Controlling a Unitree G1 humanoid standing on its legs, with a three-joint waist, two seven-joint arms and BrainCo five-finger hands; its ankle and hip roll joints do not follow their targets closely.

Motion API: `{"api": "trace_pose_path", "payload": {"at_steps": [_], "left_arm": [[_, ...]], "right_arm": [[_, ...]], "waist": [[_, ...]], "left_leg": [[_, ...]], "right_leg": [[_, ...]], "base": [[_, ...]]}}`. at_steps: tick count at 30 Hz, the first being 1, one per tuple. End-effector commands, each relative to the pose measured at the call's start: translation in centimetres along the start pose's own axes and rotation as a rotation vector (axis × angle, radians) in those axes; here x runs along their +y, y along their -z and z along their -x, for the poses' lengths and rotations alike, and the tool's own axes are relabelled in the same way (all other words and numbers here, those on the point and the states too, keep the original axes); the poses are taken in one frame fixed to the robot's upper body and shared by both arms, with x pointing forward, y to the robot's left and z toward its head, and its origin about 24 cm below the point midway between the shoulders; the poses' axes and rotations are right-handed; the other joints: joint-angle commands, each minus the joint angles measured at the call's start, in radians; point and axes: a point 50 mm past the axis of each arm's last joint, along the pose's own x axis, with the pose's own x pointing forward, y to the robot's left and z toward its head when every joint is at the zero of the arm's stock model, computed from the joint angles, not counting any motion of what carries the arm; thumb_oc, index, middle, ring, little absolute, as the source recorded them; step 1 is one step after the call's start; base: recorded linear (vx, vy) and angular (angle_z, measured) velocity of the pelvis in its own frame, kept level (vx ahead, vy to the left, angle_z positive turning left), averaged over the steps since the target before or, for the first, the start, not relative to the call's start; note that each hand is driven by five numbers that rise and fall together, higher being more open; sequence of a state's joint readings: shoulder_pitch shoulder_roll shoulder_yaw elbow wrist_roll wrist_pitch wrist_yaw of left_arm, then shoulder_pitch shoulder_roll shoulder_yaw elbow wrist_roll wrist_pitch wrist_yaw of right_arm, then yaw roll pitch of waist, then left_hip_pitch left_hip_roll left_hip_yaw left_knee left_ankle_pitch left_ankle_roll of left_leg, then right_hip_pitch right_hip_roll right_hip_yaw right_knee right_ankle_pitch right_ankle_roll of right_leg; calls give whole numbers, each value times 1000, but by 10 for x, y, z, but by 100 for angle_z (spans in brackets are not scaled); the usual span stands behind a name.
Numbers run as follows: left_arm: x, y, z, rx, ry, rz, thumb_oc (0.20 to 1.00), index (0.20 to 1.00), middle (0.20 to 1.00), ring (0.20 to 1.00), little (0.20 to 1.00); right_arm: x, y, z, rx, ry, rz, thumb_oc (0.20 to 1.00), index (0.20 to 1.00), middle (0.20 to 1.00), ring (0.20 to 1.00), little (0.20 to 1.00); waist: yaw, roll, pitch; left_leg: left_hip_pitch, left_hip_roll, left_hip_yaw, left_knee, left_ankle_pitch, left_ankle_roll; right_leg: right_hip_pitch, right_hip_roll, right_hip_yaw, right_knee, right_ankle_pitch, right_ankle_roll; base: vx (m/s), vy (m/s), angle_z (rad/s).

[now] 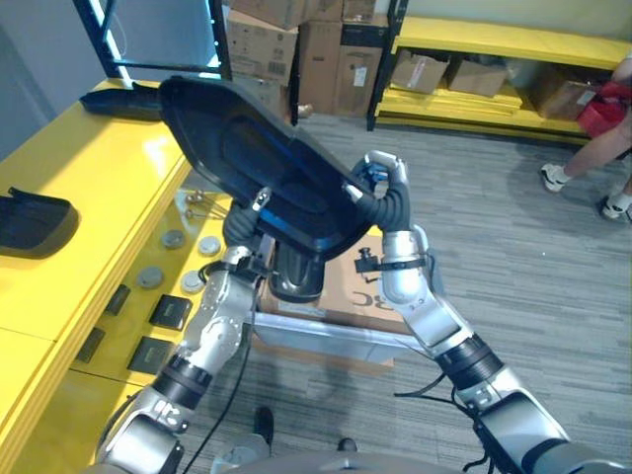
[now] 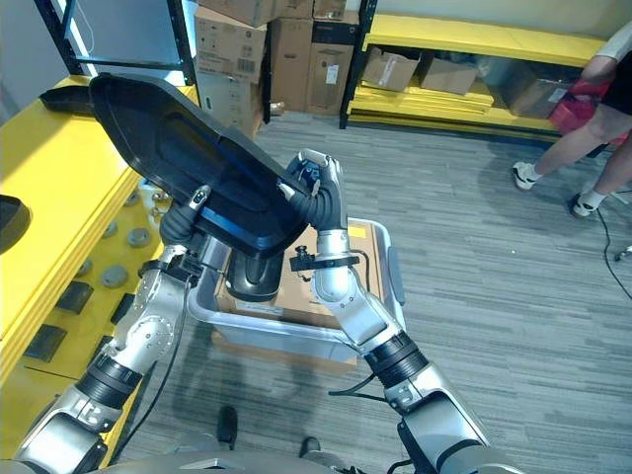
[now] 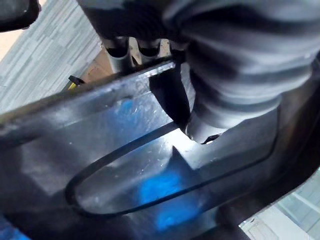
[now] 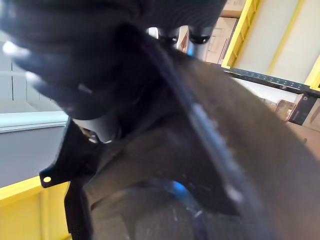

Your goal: Move parts from the plastic box to the shelf.

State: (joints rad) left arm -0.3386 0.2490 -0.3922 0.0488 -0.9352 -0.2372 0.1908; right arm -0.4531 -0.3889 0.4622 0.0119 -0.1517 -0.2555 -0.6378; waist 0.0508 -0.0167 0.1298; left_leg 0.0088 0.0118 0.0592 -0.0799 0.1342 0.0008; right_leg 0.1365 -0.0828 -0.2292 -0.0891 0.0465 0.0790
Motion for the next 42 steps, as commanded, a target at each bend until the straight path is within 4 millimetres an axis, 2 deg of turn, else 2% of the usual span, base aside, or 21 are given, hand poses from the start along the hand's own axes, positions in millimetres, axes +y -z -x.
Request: {"api": "trace_pose_path", "payload": {"at_steps": [1,4,8,10,11,15,16,19,21,23,26,28,30,32,33,34,35,36,37,42], "left_arm": [[-82,-11,-9,-56,521,-95,200,200,200,200,200],[-80,-13,-9,-77,512,-108,200,200,200,200,200],[-73,-29,-7,-214,485,-218,200,200,200,200,200],[-71,-36,-4,-278,466,-287,200,200,200,200,200],[-70,-40,-3,-318,456,-358,200,200,200,200,200],[-63,-53,1,-448,398,-629,200,200,200,200,200],[-62,-53,2,-455,394,-645,200,200,200,200,200],[-46,-64,8,-527,320,-865,200,200,200,200,200],[-39,-67,11,-539,289,-918,200,200,200,200,200],[-15,-78,18,-554,178,-1067,200,200,200,200,200],[11,-88,28,-561,45,-1206,200,200,200,200,200],[37,-99,39,-559,-102,-1241,200,200,200,200,200],[54,-106,49,-566,-206,-1256,200,200,200,200,200],[67,-115,59,-578,-284,-1234,200,200,200,200,200],[68,-119,63,-598,-291,-1189,200,200,200,200,200],[68,-119,63,-598,-291,-1189,200,200,200,200,200],[60,-124,69,-638,-266,-1143,200,200,200,200,200],[57,-126,70,-645,-255,-1130,200,200,200,200,200],[52,-128,73,-661,-230,-1120,200,200,200,200,200],[37,-136,79,-720,-177,-1090,200,200,200,200,200]], "right_arm": [[32,-55,7,-220,-209,-312,200,200,200,200,200],[33,-57,7,-222,-230,-334,200,200,200,200,200],[33,-58,11,-212,-259,-380,200,200,200,200,200],[30,-58,13,-201,-254,-408,485,485,485,485,485],[29,-58,14,-199,-253,-414,1000,1000,1000,1000,1000],[22,-56,18,-175,-247,-424,1000,1000,1000,1000,1000],[22,-55,18,-171,-249,-425,1000,1000,1000,1000,1000],[9,-45,25,-97,-251,-428,1000,1000,1000,1000,1000],[4,-42,29,-74,-255,-428,1000,1000,1000,1000,1000],[-12,-26,42,22,-246,-437,1000,1000,1000,1000,1000],[-29,-8,55,137,-209,-500,1000,1000,1000,1000,1000],[-36,5,68,214,-227,-535,1000,1000,1000,1000,1000],[-39,13,77,251,-269,-496,1000,1000,1000,1000,1000],[-42,32,95,391,-306,-421,1000,1000,1000,1000,1000],[-40,49,110,497,-324,-363,1000,1000,1000,1000,1000],[-40,49,110,497,-324,-363,1000,1000,1000,1000,1000],[-40,78,144,699,-323,-312,1000,1000,1000,1000,1000],[-40,84,153,736,-325,-301,1000,1000,1000,1000,1000],[-40,94,170,816,-333,-274,1000,1000,1000,1000,1000],[-40,116,214,1036,-335,-221,1000,1000,1000,1000,1000]], "waist": [[14,-4,-12],[14,-1,-15],[16,3,-21],[19,4,-20],[20,4,-20],[20,7,-21],[20,8,-21],[17,12,-19],[14,13,-18],[5,16,-13],[-8,20,-9],[-16,23,-4],[-19,22,-4],[-17,19,-4],[-11,17,-2],[-11,17,-2],[8,17,2],[14,17,5],[28,19,10],[81,33,44]], "left_leg": [[85,36,-7,-7,-176,-34],[86,36,-7,-7,-177,-34],[86,37,-10,-7,-176,-33],[84,38,-13,-7,-176,-34],[84,38,-14,-7,-176,-34],[81,41,-17,-7,-175,-35],[81,41,-17,-7,-175,-35],[80,43,-16,-7,-175,-37],[81,44,-14,-7,-175,-37],[82,46,-8,-7,-175,-37],[85,49,0,-7,-175,-39],[88,52,4,-7,-171,-42],[90,54,5,-7,-169,-45],[91,57,1,-7,-167,-50],[91,59,-3,-7,-164,-52],[91,59,-3,-7,-164,-52],[90,62,-18,-7,-160,-56],[89,63,-23,-6,-158,-57],[83,64,-36,2,-156,-58],[30,64,-101,56,-144,-73]], "right_leg": [[26,-44,-24,6,-78,24],[26,-45,-23,6,-79,25],[26,-45,-22,4,-79,23],[26,-44,-23,4,-79,23],[26,-44,-23,4,-79,24],[24,-43,-22,5,-82,25],[24,-43,-22,5,-83,25],[21,-43,-17,8,-85,27],[21,-43,-15,8,-86,28],[18,-44,-10,10,-87,29],[17,-44,-3,11,-88,30],[17,-45,-1,13,-89,29],[17,-45,0,15,-92,29],[15,-44,-2,22,-99,27],[14,-45,-7,27,-104,24],[14,-45,-7,27,-104,24],[14,-46,-21,45,-119,16],[13,-47,-27,55,-125,14],[11,-50,-38,75,-136,8],[-11,-54,-91,173,-192,-25]], "base": [[0,0,0],[25,12,-1],[29,12,-1],[0,0,0],[0,0,0],[16,7,0],[35,18,-1],[11,8,0],[11,8,-3],[21,14,-10],[6,4,-14],[2,-6,-2],[2,-26,-8],[-7,-63,-1],[-12,-55,2],[-24,-98,3],[-21,-81,4],[-38,-117,7],[-38,-81,12],[-48,-78,42]]}}
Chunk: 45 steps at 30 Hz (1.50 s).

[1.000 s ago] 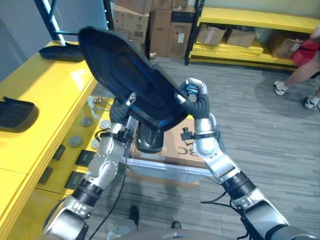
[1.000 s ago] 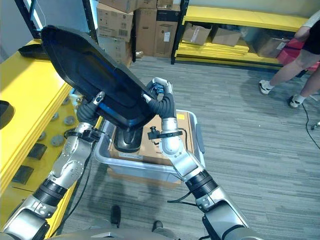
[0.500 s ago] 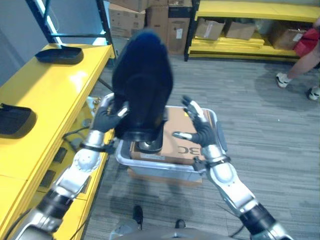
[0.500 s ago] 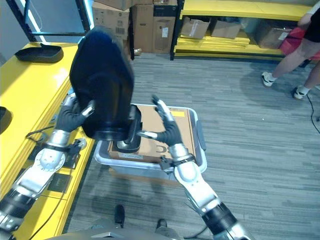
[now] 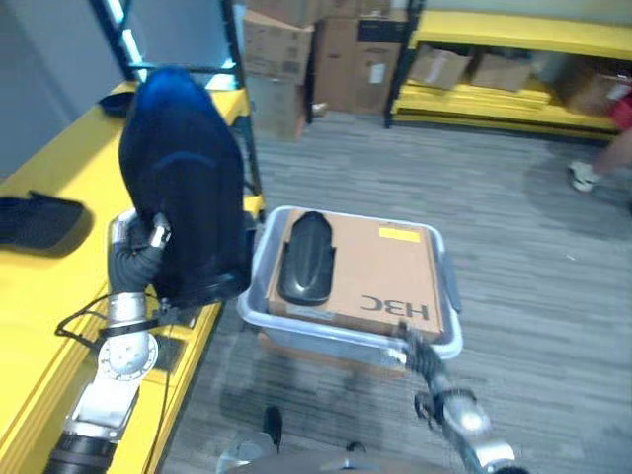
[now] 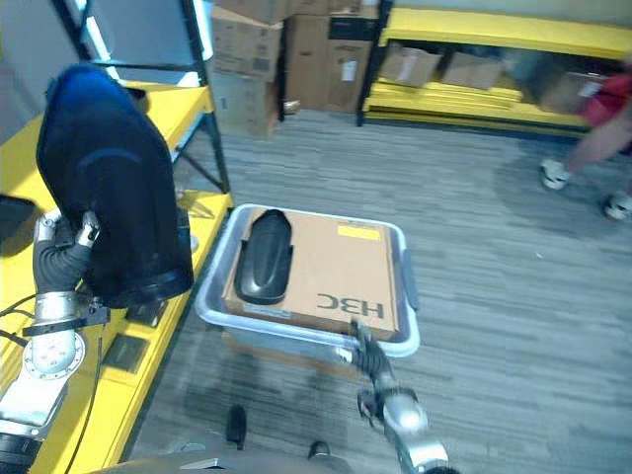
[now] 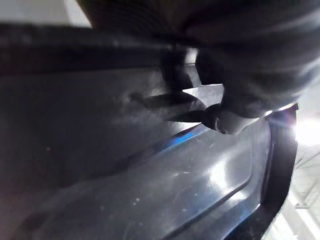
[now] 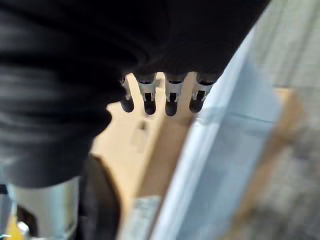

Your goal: Move parts from the plastic box to the shelf.

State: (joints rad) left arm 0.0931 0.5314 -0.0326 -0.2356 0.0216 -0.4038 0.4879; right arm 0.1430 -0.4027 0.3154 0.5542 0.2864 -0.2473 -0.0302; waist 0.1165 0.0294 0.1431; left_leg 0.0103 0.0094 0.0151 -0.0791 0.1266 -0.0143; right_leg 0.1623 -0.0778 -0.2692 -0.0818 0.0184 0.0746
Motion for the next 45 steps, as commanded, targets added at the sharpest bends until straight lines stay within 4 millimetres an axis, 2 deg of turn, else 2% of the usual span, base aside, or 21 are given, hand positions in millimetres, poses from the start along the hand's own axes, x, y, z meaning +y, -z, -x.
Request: {"api": "trace_pose_path", "payload": {"at_steps": [1,4,6,8,9,10,12,14,17,18,19,25,26,27,29,31,32,34,35,40,45], "left_arm": [[21,-31,-29,-223,-83,52,200,200,200,200,200],[29,-36,-25,-224,-86,91,200,200,200,200,200],[32,-38,-21,-219,-77,117,200,200,200,200,200],[35,-37,-18,-209,-56,141,200,200,200,200,200],[33,-33,-17,-202,-22,169,200,200,200,200,200],[33,-33,-17,-202,-21,170,200,200,200,200,200],[25,-30,-20,-203,2,151,200,200,200,200,200],[18,-28,-26,-196,-5,110,200,200,200,200,200],[11,-29,-39,-194,-8,-17,200,200,200,200,200],[11,-31,-44,-202,-4,-11,200,200,200,200,200],[11,-36,-50,-214,23,28,200,200,200,200,200],[6,-46,-56,-243,78,55,200,200,200,200,200],[1,-47,-59,-241,81,57,200,200,200,200,200],[-3,-47,-60,-243,85,72,200,200,200,200,200],[-15,-48,-64,-249,100,118,200,200,200,200,200],[-21,-48,-66,-245,111,147,200,200,200,200,200],[-25,-48,-67,-243,116,159,200,200,200,200,200],[-34,-48,-66,-211,112,198,200,200,200,200,200],[-35,-46,-63,-189,110,200,200,200,200,200,200],[-31,-31,-56,-57,100,236,200,200,200,200,200],[-33,-10,-49,96,104,254,200,200,200,200,200]], "right_arm": [[10,-32,-19,-117,-48,27,1000,1000,1000,1000,1000],[7,3,-18,58,10,-24,1000,1000,1000,1000,1000],[4,20,-14,133,67,-33,1000,1000,1000,1000,1000],[2,45,-4,281,103,-49,1000,1000,1000,1000,1000],[1,75,12,447,130,-157,1000,1000,1000,1000,1000],[0,75,12,446,129,-159,1000,1000,1000,1000,1000],[0,95,25,564,135,-223,1000,1000,1000,1000,1000],[-2,107,32,683,89,-218,1000,1000,1000,1000,1000],[-3,110,34,800,-17,-148,1000,1000,1000,1000,1000],[-3,111,34,813,-21,-150,1000,1000,1000,1000,1000],[-8,114,39,850,-13,-191,1000,1000,1000,1000,1000],[-14,119,45,884,34,-250,1000,1000,1000,1000,1000],[-15,119,46,886,29,-244,1000,1000,1000,1000,1000],[-13,119,46,888,5,-233,1000,1000,1000,1000,1000],[-4,122,48,903,-25,-223,1000,1000,1000,1000,1000],[2,124,48,914,-30,-227,1000,1000,1000,1000,1000],[5,124,48,919,-33,-235,1000,1000,1000,1000,1000],[10,122,45,924,-33,-276,1000,1000,1000,1000,1000],[10,122,44,926,-47,-273,1000,1000,1000,1000,1000],[12,119,42,932,-96,-232,1000,1000,1000,1000,1000],[4,121,45,965,-79,-196,1000,1000,1000,1000,1000]], "waist": [[38,-4,44],[85,14,58],[102,24,64],[92,26,68],[55,29,80],[54,30,82],[20,18,82],[4,-13,81],[24,-52,78],[26,-54,74],[25,-45,61],[28,0,40],[9,11,38],[-8,11,40],[-58,3,48],[-80,-1,47],[-90,-5,45],[-107,-24,33],[-104,-29,29],[-78,-42,18],[-76,-41,11]], "left_leg": [[10,67,-83,56,-121,-72],[-10,83,-91,20,-69,-109],[-35,106,-45,9,-32,-129],[-47,166,96,2,-2,-158],[-32,230,304,7,57,-178],[-30,230,304,6,59,-179],[8,254,449,43,54,-169],[33,242,507,159,-23,-130],[4,198,464,367,-157,-75],[5,193,470,380,-184,-67],[34,168,493,305,-240,-43],[104,97,439,106,-224,-19],[121,71,397,44,-213,-5],[127,57,363,15,-205,1],[124,33,264,-2,-205,12],[119,28,215,-4,-204,15],[101,25,196,-6,-185,20],[85,10,120,-8,-192,20],[82,10,102,-8,-194,16],[77,25,90,-8,-182,-7],[79,48,120,-8,-174,-31]], "right_leg": [[-41,-57,-73,192,-185,-31],[-24,-48,-125,200,-208,-41],[-9,-48,-174,195,-206,-38],[14,-54,-237,197,-215,-28],[31,-63,-332,195,-192,-18],[34,-63,-333,193,-191,-17],[39,-75,-395,170,-156,-12],[34,-97,-417,154,-124,-14],[12,-132,-411,166,-108,-15],[4,-140,-426,172,-100,-18],[-13,-171,-470,208,-97,-18],[-40,-237,-493,349,-113,-13],[-66,-254,-428,423,-97,6],[-87,-235,-356,427,-98,16],[-125,-145,-178,345,-116,24],[-123,-117,-104,287,-114,32],[-132,-111,-67,245,-74,37],[-142,-84,58,133,-13,72],[-143,-76,78,117,-9,76],[-76,-55,64,53,-24,54],[-30,-37,42,6,-38,30]], "base": [[-39,-92,47],[-31,-109,63],[-53,-55,71],[-90,-22,121],[-103,16,137],[-192,74,135],[-148,65,154],[-164,113,145],[-145,175,98],[-183,354,27],[-129,347,58],[12,298,53],[91,190,42],[129,137,25],[131,-83,132],[68,-102,161],[41,-128,128],[121,-260,171],[141,-301,165],[97,-210,70],[111,-130,30]]}}
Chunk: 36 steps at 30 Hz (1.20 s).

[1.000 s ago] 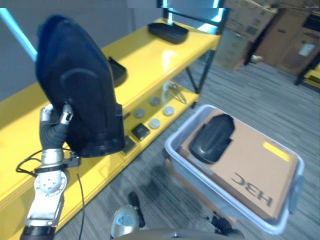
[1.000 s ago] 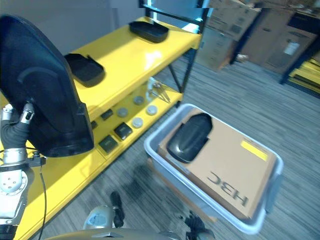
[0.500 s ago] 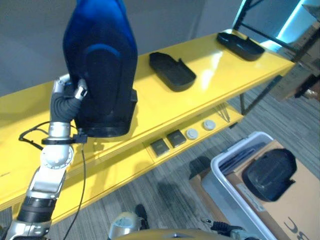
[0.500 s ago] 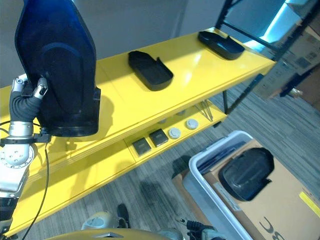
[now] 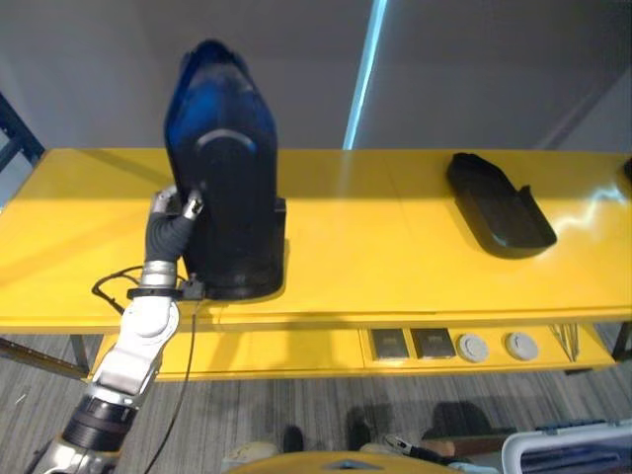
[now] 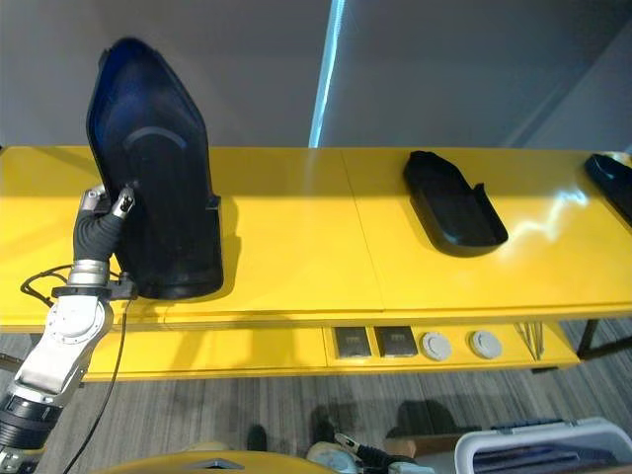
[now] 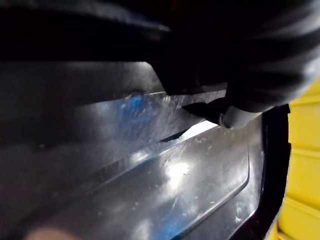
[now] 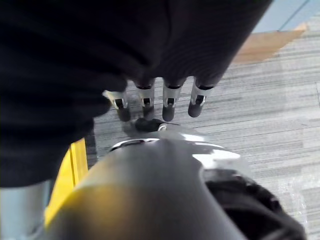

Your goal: Move parts from the plastic box to the shelf.

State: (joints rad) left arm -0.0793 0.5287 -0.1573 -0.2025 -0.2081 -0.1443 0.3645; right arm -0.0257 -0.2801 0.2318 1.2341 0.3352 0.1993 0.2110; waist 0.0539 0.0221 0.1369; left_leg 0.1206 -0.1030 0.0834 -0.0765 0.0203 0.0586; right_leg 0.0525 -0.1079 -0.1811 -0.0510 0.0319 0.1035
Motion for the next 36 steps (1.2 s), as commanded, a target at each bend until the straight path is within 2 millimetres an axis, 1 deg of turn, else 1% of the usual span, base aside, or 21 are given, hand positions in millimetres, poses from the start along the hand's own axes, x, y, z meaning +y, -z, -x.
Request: {"api": "trace_pose_path", "payload": {"at_steps": [1,2,3,4,6,8,9,11,12,14,18,19,21,24,28,30,32,34,36], "left_arm": [[0,-20,-22,-74,-6,114,200,200,200,200,200],[0,-17,-25,-56,-16,144,200,200,200,200,200],[0,-16,-25,-50,-16,154,200,200,200,200,200],[-1,-10,-28,-7,-13,197,200,200,200,200,200],[-3,-1,-32,40,-7,192,200,200,200,200,200],[-8,12,-36,125,14,240,200,200,200,200,200],[-10,23,-41,188,1,240,200,200,200,200,200],[-11,29,-44,225,-12,253,200,200,200,200,200],[-10,37,-46,261,-44,227,200,200,200,200,200],[-9,45,-49,293,-58,190,200,200,200,200,200],[8,68,-55,429,-141,117,200,200,200,200,200],[8,69,-55,436,-145,112,200,200,200,200,200],[21,78,-58,499,-183,77,200,200,200,200,200],[32,87,-60,565,-227,40,200,200,200,200,200],[38,89,-64,593,-244,-6,200,200,200,200,200],[47,88,-70,612,-242,-81,200,200,200,200,200],[50,88,-71,620,-240,-104,200,200,200,200,200],[59,86,-75,622,-222,-159,200,200,200,200,200],[62,84,-77,624,-208,-196,200,200,200,200,200]], "right_arm": [[-7,14,1,98,15,57,1000,1000,1000,1000,1000],[-7,17,1,99,15,54,1000,1000,1000,1000,1000],[-7,17,2,99,15,53,1000,1000,1000,1000,1000],[-8,19,2,99,19,47,1000,1000,1000,1000,1000],[-10,20,2,95,44,14,1000,1000,1000,1000,1000],[-14,20,4,92,56,-23,1000,1000,1000,1000,1000],[-18,22,5,108,53,3,1000,1000,1000,1000,1000],[-20,23,6,119,51,41,1000,1000,1000,1000,1000],[-22,26,6,125,51,67,1000,1000,1000,1000,1000],[-22,27,7,127,51,76,1000,1000,1000,1000,1000],[-26,27,8,132,53,112,1000,1000,1000,1000,1000],[-26,27,8,132,53,114,1000,1000,1000,1000,1000],[-30,26,10,125,66,130,1000,1000,1000,1000,1000],[-36,21,12,112,86,139,1000,1000,1000,1000,1000],[-39,15,13,100,93,147,1000,1000,1000,1000,1000],[-41,4,14,69,94,152,1000,1000,1000,1000,1000],[-41,0,14,58,93,155,1000,1000,1000,1000,1000],[-40,-10,14,31,89,167,1000,1000,1000,1000,1000],[-40,-13,14,21,87,169,1000,1000,1000,1000,1000]], "waist": [[-21,-26,20],[-28,-22,22],[-30,-22,22],[-36,-17,24],[-51,-7,25],[-69,-1,26],[-89,5,25],[-100,9,26],[-111,13,28],[-122,17,30],[-153,28,35],[-154,28,36],[-168,35,47],[-181,41,64],[-186,45,77],[-189,49,104],[-190,50,113],[-189,54,139],[-187,56,148]], "left_leg": [[-37,166,82,-11,-60,-112],[-40,169,99,-11,-57,-117],[-40,169,101,-11,-56,-118],[-46,166,109,-11,-54,-120],[-53,156,112,-11,-49,-123],[-58,157,127,-11,-43,-126],[-61,157,139,-11,-40,-125],[-63,160,149,-11,-37,-126],[-65,163,158,-11,-35,-127],[-66,167,164,-11,-31,-129],[-63,173,185,-11,-27,-131],[-63,173,185,-11,-26,-132],[-69,175,192,-11,-17,-133],[-84,177,196,-3,-11,-135],[-95,177,193,-3,-7,-136],[-111,178,188,-2,1,-140],[-118,178,185,-2,3,-140],[-138,178,176,1,13,-144],[-145,177,172,2,16,-145]], "right_leg": [[87,-5,-67,-27,-56,-2],[90,-4,-76,-28,-59,-4],[91,-4,-78,-29,-59,-4],[92,-2,-83,-30,-61,-4],[90,5,-76,-31,-60,-4],[89,10,-66,-34,-59,-6],[87,11,-47,-36,-62,-7],[84,12,-37,-36,-63,-7],[81,12,-29,-36,-64,-7],[75,11,-20,-36,-65,-6],[67,18,4,-36,-70,-8],[66,19,5,-36,-70,-9],[63,21,17,-36,-71,-14],[50,22,31,-36,-69,-17],[36,24,40,-36,-67,-18],[17,26,47,-36,-62,-20],[10,27,51,-36,-60,-21],[-7,29,56,-36,-57,-24],[-11,30,56,-36,-56,-26]], "base": [[64,-101,7],[44,-83,4],[18,-41,0],[32,-38,-3],[63,-40,-10],[97,-7,-6],[98,21,-12],[81,30,-19],[73,29,-29],[57,22,-33],[75,30,-18],[63,35,-27],[54,44,-20],[20,34,-12],[1,6,-2],[-62,19,-3],[-58,16,-2],[-82,28,0],[-31,13,-1]]}}
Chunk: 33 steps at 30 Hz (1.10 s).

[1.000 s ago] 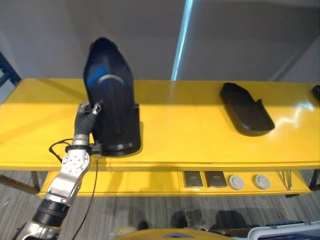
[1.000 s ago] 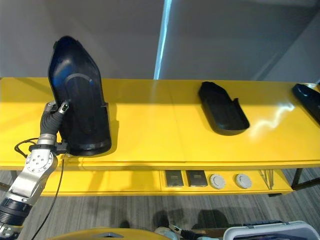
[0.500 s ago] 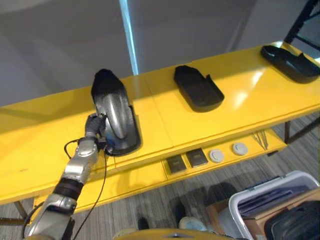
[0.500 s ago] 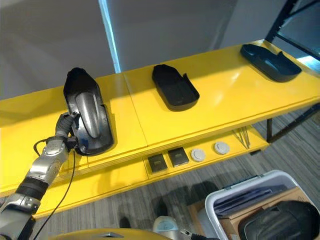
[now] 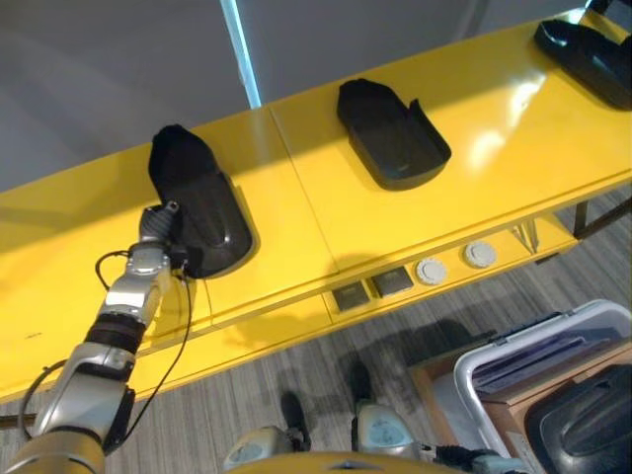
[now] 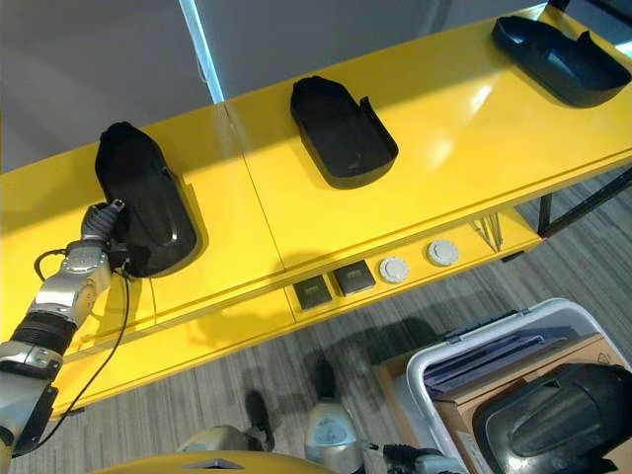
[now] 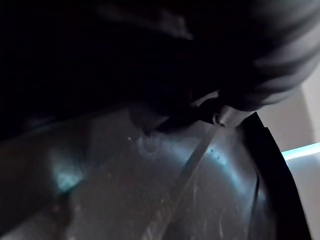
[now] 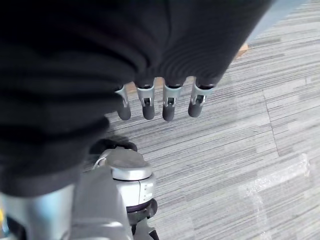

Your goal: Move parts from the plastic box to the shelf.

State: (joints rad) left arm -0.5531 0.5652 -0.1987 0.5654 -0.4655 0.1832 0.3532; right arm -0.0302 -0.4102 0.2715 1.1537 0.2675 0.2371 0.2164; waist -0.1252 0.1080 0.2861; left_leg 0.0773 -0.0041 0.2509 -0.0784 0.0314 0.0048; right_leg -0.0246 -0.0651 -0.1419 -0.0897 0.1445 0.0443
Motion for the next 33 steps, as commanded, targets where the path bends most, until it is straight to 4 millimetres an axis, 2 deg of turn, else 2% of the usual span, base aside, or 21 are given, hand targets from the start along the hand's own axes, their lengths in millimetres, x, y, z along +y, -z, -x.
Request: {"api": "trace_pose_path", "payload": {"at_steps": [1,4,11,17,19,23,26,27,30,33], "left_arm": [[21,-10,-11,-1,-44,-155,200,200,200,200,200],[21,-12,-13,2,-21,-201,200,200,200,200,200],[29,-34,-22,7,37,-294,200,200,200,200,200],[32,-39,-24,40,58,-305,200,200,200,200,200],[30,-35,-24,55,77,-321,1000,1000,1000,1000,1000],[29,-27,-24,81,121,-366,1000,1000,1000,1000,1000],[25,-25,-22,93,236,-429,1000,1000,1000,1000,1000],[20,-20,-19,124,270,-393,1000,1000,1000,1000,1000],[18,-12,-16,156,262,-373,1000,1000,1000,1000,1000],[8,-5,-12,162,265,-240,1000,1000,1000,1000,1000]], "right_arm": [[4,3,-1,26,-26,38,1000,1000,1000,1000,1000],[4,-2,-1,12,-28,41,1000,1000,1000,1000,1000],[2,-21,1,-42,-26,47,1000,1000,1000,1000,1000],[1,-26,1,-44,-22,45,1000,1000,1000,1000,1000],[2,-29,1,-54,-29,44,1000,1000,1000,1000,1000],[4,-32,1,-65,-33,39,1000,1000,1000,1000,1000],[5,-31,1,-56,-38,37,1000,1000,1000,1000,1000],[4,-24,0,-35,-34,36,1000,1000,1000,1000,1000],[5,-18,-1,-14,-35,33,1000,1000,1000,1000,1000],[10,-9,-3,19,-36,39,1000,1000,1000,1000,1000]], "waist": [[-8,-30,5],[-6,-30,14],[-2,-30,57],[8,-35,71],[14,-39,72],[18,-42,65],[21,-44,42],[25,-45,10],[32,-46,-17],[47,-48,-57]], "left_leg": [[-108,77,2,5,8,-91],[-117,78,1,8,12,-92],[-155,80,-8,8,29,-97],[-168,79,-18,8,36,-98],[-171,80,-21,9,36,-98],[-169,83,-17,11,38,-99],[-147,87,-4,13,35,-101],[-123,89,8,17,31,-102],[-109,90,12,22,24,-100],[-85,92,12,20,14,-97]], "right_leg": [[64,-13,17,2,-168,34],[58,-12,17,2,-166,33],[25,-6,16,2,-161,29],[18,-2,9,2,-159,27],[20,-1,3,2,-161,27],[29,0,-1,2,-164,26],[58,-1,-9,2,-171,28],[87,-3,-15,2,-174,33],[108,-5,-21,2,-177,34],[131,-8,-37,2,-183,36]], "base": [[0,0,0],[-14,7,0],[-56,16,2],[-37,-4,4],[-36,-19,3],[-8,5,7],[12,58,8],[45,84,3],[17,20,1],[0,0,0]]}}
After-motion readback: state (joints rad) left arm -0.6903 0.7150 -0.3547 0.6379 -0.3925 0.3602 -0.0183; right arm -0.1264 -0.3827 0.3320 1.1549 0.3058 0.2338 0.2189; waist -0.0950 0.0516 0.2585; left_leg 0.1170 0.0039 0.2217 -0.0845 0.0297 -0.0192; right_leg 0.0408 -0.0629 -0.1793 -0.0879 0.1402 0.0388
